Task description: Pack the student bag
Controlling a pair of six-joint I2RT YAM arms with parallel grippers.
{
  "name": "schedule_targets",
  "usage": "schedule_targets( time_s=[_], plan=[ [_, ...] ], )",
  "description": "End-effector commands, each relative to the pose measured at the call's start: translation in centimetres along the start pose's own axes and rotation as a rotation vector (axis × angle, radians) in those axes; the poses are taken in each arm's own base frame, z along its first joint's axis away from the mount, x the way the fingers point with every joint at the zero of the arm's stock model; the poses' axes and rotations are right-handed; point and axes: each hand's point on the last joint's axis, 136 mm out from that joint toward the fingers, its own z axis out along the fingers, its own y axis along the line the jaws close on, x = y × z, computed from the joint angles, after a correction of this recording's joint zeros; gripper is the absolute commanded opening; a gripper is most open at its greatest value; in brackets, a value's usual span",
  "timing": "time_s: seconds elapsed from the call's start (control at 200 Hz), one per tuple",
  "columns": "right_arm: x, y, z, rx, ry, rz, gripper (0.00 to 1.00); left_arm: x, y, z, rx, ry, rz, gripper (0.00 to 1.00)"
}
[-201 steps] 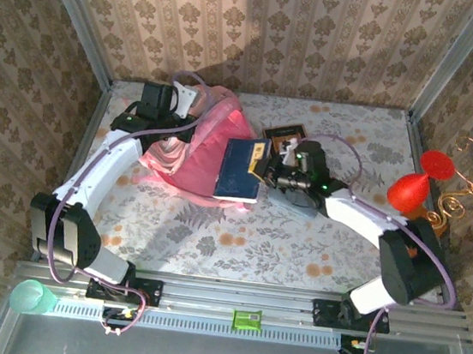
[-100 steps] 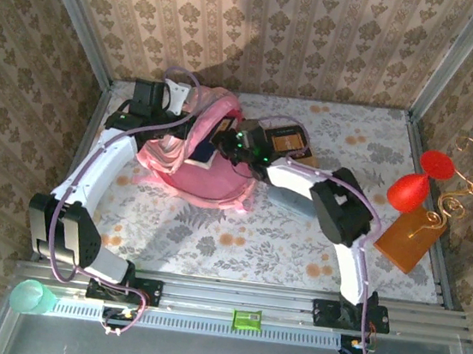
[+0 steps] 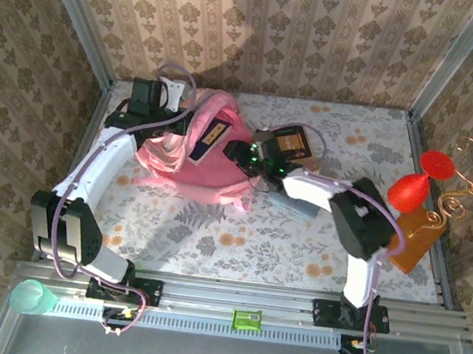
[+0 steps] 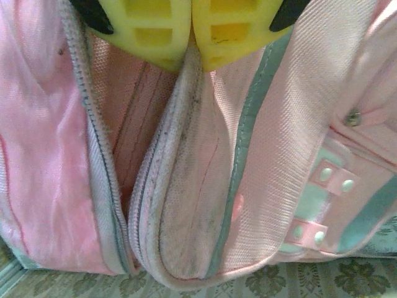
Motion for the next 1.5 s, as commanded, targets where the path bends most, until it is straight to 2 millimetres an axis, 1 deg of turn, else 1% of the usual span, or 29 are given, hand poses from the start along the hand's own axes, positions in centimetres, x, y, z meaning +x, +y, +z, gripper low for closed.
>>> schedule_targets(
  time_s=[0.0,0.025,0.04,0.09,0.14,0.215,0.255,0.285,0.36,0.39,0.405,0.41,0.415,0.42,0.425,0.46,0.495,0.545,0.68,0.77,0.79,0.805,0.83,0.91,0.955,1.095,1.235,1.34,1.495],
  plan=[
    [-2.7,-0.2,-6.0,0.015,-0.041,-0.187,0.60,-0.3,3.0,0.5,-0.122,-0.036,0.006,0.00],
    [-3.0,-1.4,-6.7,0.056,-0.038,-0.218,0.61,0.2,3.1,0.6,-0.125,-0.025,0.002,0.03],
    [-3.6,-2.0,-7.4,0.077,-0.047,-0.233,0.62,0.6,3.2,0.7,-0.124,-0.017,-0.001,0.04],
    [-4.7,-5.1,-8.9,0.192,-0.036,-0.263,0.64,1.4,3.1,1.0,-0.112,-0.002,-0.014,0.10],
    [-6.5,-7.9,-10.4,0.289,-0.036,-0.280,0.65,2.1,2.8,1.2,-0.093,0.011,-0.027,0.17],
    [-8.5,-10.7,-12.0,0.379,-0.045,-0.302,0.66,2.6,2.3,1.2,-0.084,0.013,-0.025,0.20],
    [-8.9,-11.4,-12.3,0.382,-0.035,-0.308,0.66,2.8,2.4,1.2,-0.095,0.009,-0.017,0.21],
    [-8.9,-11.4,-12.2,0.361,-0.019,-0.313,0.66,2.9,2.5,1.2,-0.109,0.008,-0.010,0.21],
    [-9.6,-11.9,-12.2,0.374,-0.006,-0.333,0.68,3.0,3.9,0.8,-0.193,0.019,0.000,0.23],
    [-9.9,-12.2,-12.1,0.395,0.001,-0.341,0.68,3.0,4.5,0.6,-0.229,0.021,0.004,0.29],
    [-10.1,-12.4,-12.0,0.407,0.005,-0.346,0.69,3.0,4.8,0.5,-0.247,0.023,0.005,0.35],
    [-10.1,-12.5,-12.0,0.413,0.007,-0.346,0.69,3.0,4.9,0.5,-0.252,0.024,0.006,0.35],
    [-10.2,-12.5,-12.0,0.418,0.009,-0.347,0.69,3.0,4.9,0.4,-0.257,0.023,0.006,0.38],
    [-10.2,-12.6,-11.9,0.422,0.010,-0.348,0.69,3.0,5.0,0.4,-0.260,0.025,0.006,0.38],
    [-10.2,-12.7,-11.9,0.428,0.012,-0.348,0.70,3.0,5.1,0.4,-0.264,0.025,0.006,0.41],
    [-10.7,-13.1,-11.6,0.458,0.018,-0.357,0.72,2.8,5.1,0.2,-0.269,0.026,0.007,0.49],
    [-11.1,-13.6,-11.4,0.484,0.018,-0.365,0.73,2.7,4.6,0.3,-0.247,0.025,0.008,0.56],
    [-11.7,-14.6,-11.1,0.523,0.020,-0.367,0.75,2.3,3.2,0.5,-0.193,0.016,0.005,0.65],
    [-13.2,-17.6,-10.3,0.592,0.045,-0.320,0.83,1.3,-1.8,1.6,-0.068,-0.016,0.013,0.75],
    [-13.9,-19.0,-9.7,0.619,0.071,-0.294,0.87,1.2,-5.9,3.7,0.023,-0.016,0.005,0.76],
    [-14.0,-19.2,-9.4,0.620,0.078,-0.293,0.88,1.0,-6.2,4.3,0.033,-0.016,-0.009,0.76],
    [-14.0,-19.3,-9.2,0.620,0.085,-0.290,0.88,1.4,-7.7,4.9,0.061,-0.005,-0.005,0.76],
    [-14.2,-19.5,-8.9,0.617,0.096,-0.287,0.88,1.6,-8.8,5.8,0.088,0.007,-0.011,0.76],
    [-14.3,-20.1,-8.0,0.616,0.131,-0.277,0.89,2.4,-11.4,8.8,0.145,0.057,-0.053,0.76],
    [-14.4,-20.4,-7.5,0.616,0.145,-0.268,0.88,2.7,-12.5,10.4,0.155,0.075,-0.071,0.76],
    [-14.4,-21.5,-6.4,0.600,0.192,-0.240,0.85,4.3,-13.5,15.6,0.111,0.140,-0.143,0.75],
    [-14.3,-22.3,-5.4,0.574,0.233,-0.226,0.83,5.6,-13.9,20.0,0.074,0.213,-0.211,0.75],
    [-14.2,-23.0,-4.9,0.567,0.257,-0.208,0.82,6.7,-14.0,22.5,0.041,0.266,-0.229,0.75],
    [-14.0,-23.4,-4.0,0.533,0.278,-0.189,0.79,8.3,-14.2,25.2,-0.001,0.324,-0.230,0.76]
  ],
)
